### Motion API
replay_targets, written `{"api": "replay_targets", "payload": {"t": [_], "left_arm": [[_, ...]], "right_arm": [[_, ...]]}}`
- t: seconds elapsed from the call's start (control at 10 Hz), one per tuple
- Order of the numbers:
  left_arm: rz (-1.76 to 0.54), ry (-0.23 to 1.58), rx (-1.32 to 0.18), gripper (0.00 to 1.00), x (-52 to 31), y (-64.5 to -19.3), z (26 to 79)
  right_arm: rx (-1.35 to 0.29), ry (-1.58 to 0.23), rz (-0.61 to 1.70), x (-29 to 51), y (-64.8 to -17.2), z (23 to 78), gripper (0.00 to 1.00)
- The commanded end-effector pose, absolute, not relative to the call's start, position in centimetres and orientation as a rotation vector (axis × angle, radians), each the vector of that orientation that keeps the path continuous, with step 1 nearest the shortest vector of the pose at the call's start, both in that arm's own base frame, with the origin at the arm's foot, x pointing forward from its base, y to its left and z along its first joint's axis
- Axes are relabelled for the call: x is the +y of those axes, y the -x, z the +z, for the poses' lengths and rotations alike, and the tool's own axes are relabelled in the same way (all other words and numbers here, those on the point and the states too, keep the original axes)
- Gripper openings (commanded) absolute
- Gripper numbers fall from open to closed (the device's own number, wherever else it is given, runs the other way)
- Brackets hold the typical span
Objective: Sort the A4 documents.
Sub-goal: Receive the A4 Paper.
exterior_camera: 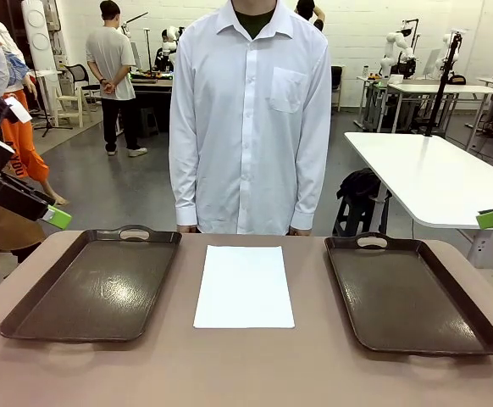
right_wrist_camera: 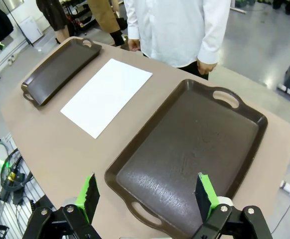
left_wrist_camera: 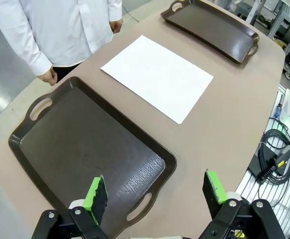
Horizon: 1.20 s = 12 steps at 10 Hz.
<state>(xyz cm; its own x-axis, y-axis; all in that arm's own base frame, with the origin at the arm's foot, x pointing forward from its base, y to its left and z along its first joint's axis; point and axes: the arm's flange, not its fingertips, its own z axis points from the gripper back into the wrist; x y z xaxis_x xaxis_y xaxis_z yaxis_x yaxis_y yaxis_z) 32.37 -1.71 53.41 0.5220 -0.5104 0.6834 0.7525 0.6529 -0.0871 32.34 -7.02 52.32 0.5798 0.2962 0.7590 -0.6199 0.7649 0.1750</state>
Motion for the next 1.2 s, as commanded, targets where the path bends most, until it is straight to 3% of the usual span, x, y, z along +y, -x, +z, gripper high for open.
{"api": "replay_targets", "payload": {"t": [0.0,0.1,1.1], "left_arm": [[-0.774,0.417,-0.634,1.0,-2.2,-29.9,50.2],[-0.781,0.4,-0.671,1.0,-1.7,-32.4,53.4],[-0.781,0.4,-0.671,1.0,-1.7,-32.4,53.4]], "right_arm": [[-0.784,-0.457,0.552,-7.1,-32.4,52.3,1.0],[-0.784,-0.457,0.552,-7.1,-32.4,52.3,1.0],[-0.784,-0.457,0.552,-7.1,-32.4,52.3,1.0]]}}
